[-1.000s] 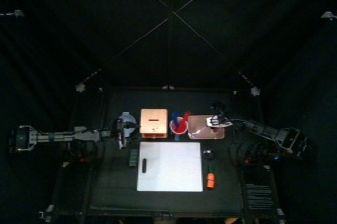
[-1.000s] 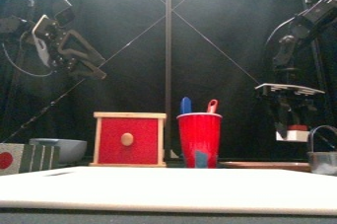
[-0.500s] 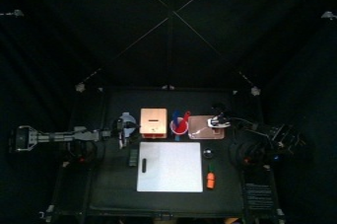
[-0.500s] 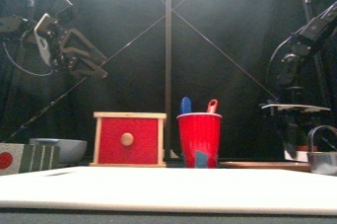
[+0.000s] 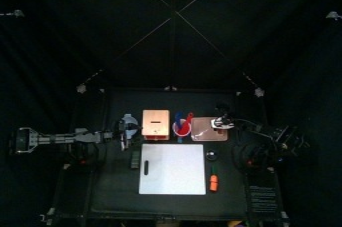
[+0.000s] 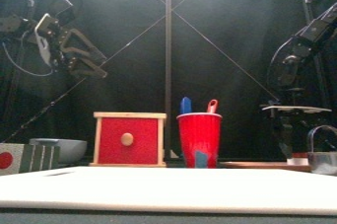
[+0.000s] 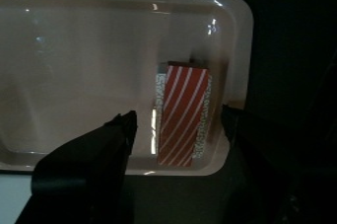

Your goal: Place salmon sushi on plate

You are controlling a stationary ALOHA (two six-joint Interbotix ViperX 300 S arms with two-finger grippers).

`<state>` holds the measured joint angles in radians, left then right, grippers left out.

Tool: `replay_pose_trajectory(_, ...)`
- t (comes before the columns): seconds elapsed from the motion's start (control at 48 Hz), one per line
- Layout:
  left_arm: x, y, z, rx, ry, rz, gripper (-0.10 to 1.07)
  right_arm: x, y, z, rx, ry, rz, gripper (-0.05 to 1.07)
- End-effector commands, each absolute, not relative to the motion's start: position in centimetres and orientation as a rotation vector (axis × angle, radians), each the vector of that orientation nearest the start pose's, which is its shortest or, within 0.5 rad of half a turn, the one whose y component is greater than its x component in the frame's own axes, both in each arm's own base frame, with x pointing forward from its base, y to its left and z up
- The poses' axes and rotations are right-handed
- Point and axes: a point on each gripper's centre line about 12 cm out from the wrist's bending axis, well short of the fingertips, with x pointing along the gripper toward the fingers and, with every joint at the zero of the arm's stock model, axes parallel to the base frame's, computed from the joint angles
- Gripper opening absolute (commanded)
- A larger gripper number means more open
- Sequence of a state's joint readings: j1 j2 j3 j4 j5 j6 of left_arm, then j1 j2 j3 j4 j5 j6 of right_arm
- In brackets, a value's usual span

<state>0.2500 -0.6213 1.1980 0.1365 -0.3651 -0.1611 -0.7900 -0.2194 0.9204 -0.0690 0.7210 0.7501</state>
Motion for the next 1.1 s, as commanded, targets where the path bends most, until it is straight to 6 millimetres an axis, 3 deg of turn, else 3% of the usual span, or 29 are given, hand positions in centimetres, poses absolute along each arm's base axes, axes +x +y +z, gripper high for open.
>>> replay_pose_trajectory(0.0, 24.1, 5.6, 23.1, -0.062, 0.165, 0.207, 0.94, 16.8, -17.9, 13.1, 1.069, 1.053, -1.164, 0.99)
replay_pose_trajectory(0.25, 24.1, 5.6, 23.1, -0.062, 0.163, 0.204, 0.94, 18.8, -17.2, 16.8, 0.959, 0.927, -1.062, 0.99)
replay_pose_trajectory(0.396, 24.2, 5.4, 23.1, -0.059, 0.162, 0.196, 0.94, 21.2, -14.7, 21.0, 0.805, 0.731, -0.881, 0.99)
replay_pose_trajectory(0.562, 24.5, 5.1, 24.0, -0.045, 0.12, 0.179, 0.94, 22.6, -11.1, 24.6, 0.584, 0.546, -0.652, 0.99)
replay_pose_trajectory(0.792, 24.7, 4.9, 24.7, -0.038, 0.069, 0.164, 0.94, 23.6, -6.0, 27.2, 0.329, 0.327, -0.331, 0.99)
replay_pose_trajectory(1.083, 25.0, 4.3, 25.4, -0.043, 0.05, 0.138, 0.94, 24.7, -3.1, 28.8, 0.215, 0.142, -0.096, 0.99)
